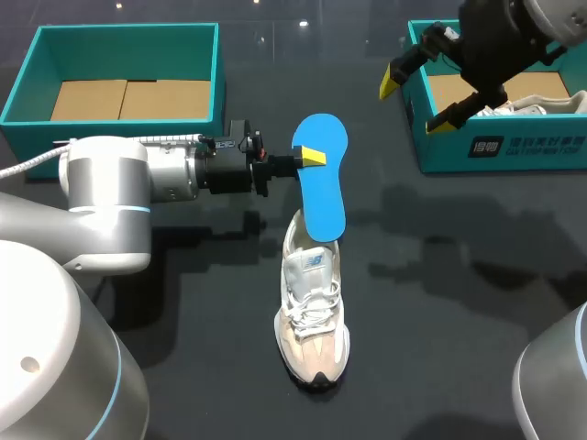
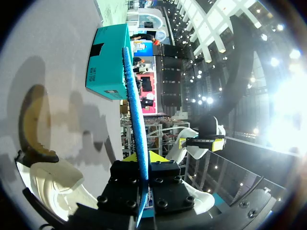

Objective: Take the shoe out of the shoebox, open the shoe tongue, remove and reinsert the insole, then place the shoe into the shoebox

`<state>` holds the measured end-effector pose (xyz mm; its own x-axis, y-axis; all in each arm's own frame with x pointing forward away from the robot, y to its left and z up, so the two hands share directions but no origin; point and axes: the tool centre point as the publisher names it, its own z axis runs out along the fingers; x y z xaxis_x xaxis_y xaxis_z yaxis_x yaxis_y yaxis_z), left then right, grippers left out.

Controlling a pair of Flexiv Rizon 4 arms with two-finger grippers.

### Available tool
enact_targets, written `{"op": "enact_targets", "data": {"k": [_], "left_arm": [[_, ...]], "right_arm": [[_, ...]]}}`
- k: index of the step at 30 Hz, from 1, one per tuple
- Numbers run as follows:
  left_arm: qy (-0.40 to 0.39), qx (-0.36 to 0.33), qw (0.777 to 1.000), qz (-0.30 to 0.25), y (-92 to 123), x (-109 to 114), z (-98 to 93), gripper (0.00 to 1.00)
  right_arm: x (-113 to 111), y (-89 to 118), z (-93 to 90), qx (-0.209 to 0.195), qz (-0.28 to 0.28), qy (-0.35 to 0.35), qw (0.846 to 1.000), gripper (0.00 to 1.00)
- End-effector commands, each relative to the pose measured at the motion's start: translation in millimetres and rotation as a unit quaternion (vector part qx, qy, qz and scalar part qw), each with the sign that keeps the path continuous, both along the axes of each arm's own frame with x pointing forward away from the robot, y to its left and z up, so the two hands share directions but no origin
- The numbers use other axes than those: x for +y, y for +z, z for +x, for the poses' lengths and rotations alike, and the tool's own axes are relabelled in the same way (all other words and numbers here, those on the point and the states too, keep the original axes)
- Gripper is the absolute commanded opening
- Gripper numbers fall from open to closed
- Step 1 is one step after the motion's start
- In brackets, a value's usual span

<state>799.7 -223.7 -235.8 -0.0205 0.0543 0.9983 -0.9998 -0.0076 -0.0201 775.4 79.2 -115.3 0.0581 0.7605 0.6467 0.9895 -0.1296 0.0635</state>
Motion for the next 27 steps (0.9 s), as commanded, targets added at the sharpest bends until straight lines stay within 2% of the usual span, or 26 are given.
{"op": "enact_targets", "data": {"k": [1,7,13,19,27], "left_arm": [[0.001,0.0,1.0,0.0,0,0,-0.6,0.0],[0.001,-0.002,1.0,-0.001,0,0,-1.0,0.0],[0.001,-0.035,0.999,-0.019,6,4,-2.1,0.0],[0.008,-0.11,0.994,-0.019,16,5,-2.6,0.0],[0.044,-0.224,0.973,-0.046,40,17,-3.6,0.0]], "right_arm": [[-4,-11,1.5,-0.018,0.158,0.012,0.987,1.0],[-7,-18,1.3,-0.023,0.205,0.014,0.978,1.0],[-6,-27,1.8,-0.016,0.24,0.016,0.97,1.0],[-4,-30,2.6,-0.011,0.255,0.015,0.967,1.0],[-6,-37,1.5,0.0,0.28,0.013,0.96,1.0]]}}
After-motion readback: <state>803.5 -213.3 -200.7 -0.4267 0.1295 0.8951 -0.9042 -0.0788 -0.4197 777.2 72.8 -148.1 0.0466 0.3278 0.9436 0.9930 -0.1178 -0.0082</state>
